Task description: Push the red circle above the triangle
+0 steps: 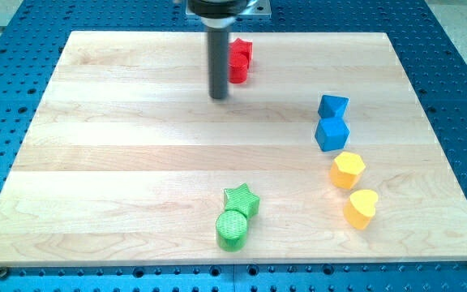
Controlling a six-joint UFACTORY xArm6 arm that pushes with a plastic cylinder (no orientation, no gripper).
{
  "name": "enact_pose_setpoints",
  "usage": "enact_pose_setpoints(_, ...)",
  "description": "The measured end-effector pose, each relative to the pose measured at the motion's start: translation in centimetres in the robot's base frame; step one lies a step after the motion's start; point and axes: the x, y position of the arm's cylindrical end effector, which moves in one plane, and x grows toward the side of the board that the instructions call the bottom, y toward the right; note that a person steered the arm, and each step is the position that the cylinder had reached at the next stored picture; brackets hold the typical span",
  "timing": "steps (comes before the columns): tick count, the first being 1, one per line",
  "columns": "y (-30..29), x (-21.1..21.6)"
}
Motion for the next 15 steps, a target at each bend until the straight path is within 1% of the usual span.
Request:
enact_pose_setpoints(1, -1.0, -3.2)
enact_pose_setpoints(2, 5.7, -4.1)
enact_pose_setpoints(3, 12.6, -2.5)
enact_pose_setpoints(4, 12.7, -4.0)
enact_pose_setpoints(5, 14.8, -7.3)
enact_pose_setpoints(6, 15.1, -3.9)
enact_pose_setpoints(7, 14.9, -2.2)
enact_pose_setpoints(8, 12.1, -3.9)
enact_pose_setpoints(9, 16.5, -4.5)
enact_pose_setpoints(10, 17.2, -1.8)
enact_pose_setpoints(11, 16.6, -1.1)
enact_pose_setpoints(12, 11.3, -0.1)
enact_pose_setpoints(14, 12.6, 8.3)
enact_pose_setpoints(15, 14.3, 8.9)
